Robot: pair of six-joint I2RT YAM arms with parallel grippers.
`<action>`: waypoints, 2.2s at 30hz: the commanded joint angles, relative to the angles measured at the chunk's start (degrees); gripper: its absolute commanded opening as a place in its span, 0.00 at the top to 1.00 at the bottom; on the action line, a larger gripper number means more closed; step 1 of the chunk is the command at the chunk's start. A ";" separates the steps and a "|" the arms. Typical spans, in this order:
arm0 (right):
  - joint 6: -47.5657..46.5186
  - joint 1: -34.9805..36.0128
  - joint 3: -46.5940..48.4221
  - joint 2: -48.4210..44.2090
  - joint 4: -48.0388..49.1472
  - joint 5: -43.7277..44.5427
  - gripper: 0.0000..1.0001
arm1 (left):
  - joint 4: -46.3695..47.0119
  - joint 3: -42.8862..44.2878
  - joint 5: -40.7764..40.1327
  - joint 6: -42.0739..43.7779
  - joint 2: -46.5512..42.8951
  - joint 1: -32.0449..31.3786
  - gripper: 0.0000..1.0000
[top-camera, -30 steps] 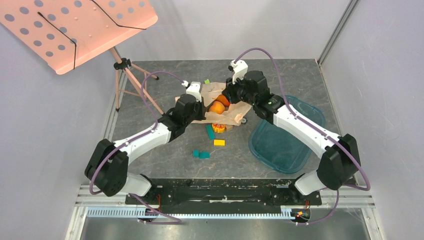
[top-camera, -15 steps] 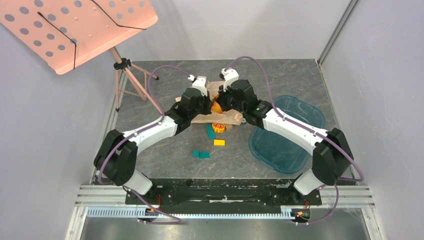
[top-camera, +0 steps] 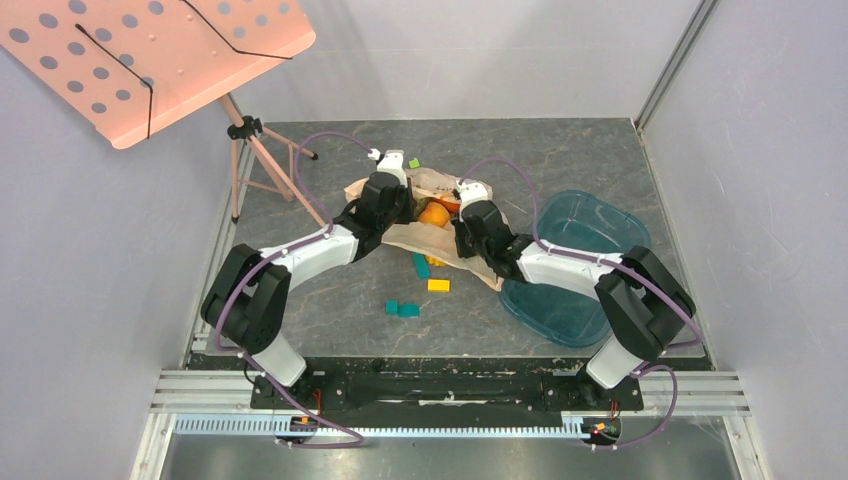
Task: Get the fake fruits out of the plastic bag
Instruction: Adjust the plastic bag at the center of the board.
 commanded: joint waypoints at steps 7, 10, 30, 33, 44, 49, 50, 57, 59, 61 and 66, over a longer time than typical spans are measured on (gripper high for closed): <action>2.96 0.94 -8.05 -1.05 5.64 0.64 0.96 | 5.07 -1.45 -1.32 -3.68 -0.10 1.81 0.98; 2.91 1.35 -8.70 -1.91 5.74 -0.04 0.95 | 6.17 -2.34 0.33 -3.74 -0.67 1.81 0.98; 2.17 1.58 6.98 1.16 5.22 -2.57 0.92 | 13.94 -6.59 5.53 -4.40 -0.19 -1.22 0.98; 1.42 1.58 9.57 4.40 4.63 -1.17 0.92 | 14.19 -7.33 3.63 -4.90 0.48 -1.18 0.98; 0.06 1.39 10.22 11.31 5.77 2.04 0.92 | 16.55 -10.41 0.58 -5.18 4.47 -1.18 0.98; -0.35 1.32 8.65 11.09 5.10 2.55 0.92 | 17.98 -12.37 0.56 -5.44 4.90 -1.22 0.98; -0.52 1.31 8.55 11.02 4.82 2.64 0.92 | 18.26 -12.81 0.65 -5.55 5.00 -1.21 0.98; -2.40 1.02 9.95 9.69 3.87 2.65 0.73 | 22.36 -16.00 2.43 -4.77 4.92 -1.20 0.98; -3.34 1.04 10.96 9.65 3.82 2.07 0.63 | 22.51 -16.09 3.10 -3.96 4.59 -1.20 0.98; -4.23 1.04 11.84 9.69 3.79 1.59 0.56 | 23.15 -16.65 3.75 -3.32 4.02 -1.21 0.98; -5.48 0.98 14.13 10.92 4.17 2.32 0.43 | 24.50 -17.38 5.41 -3.42 3.52 -1.17 0.98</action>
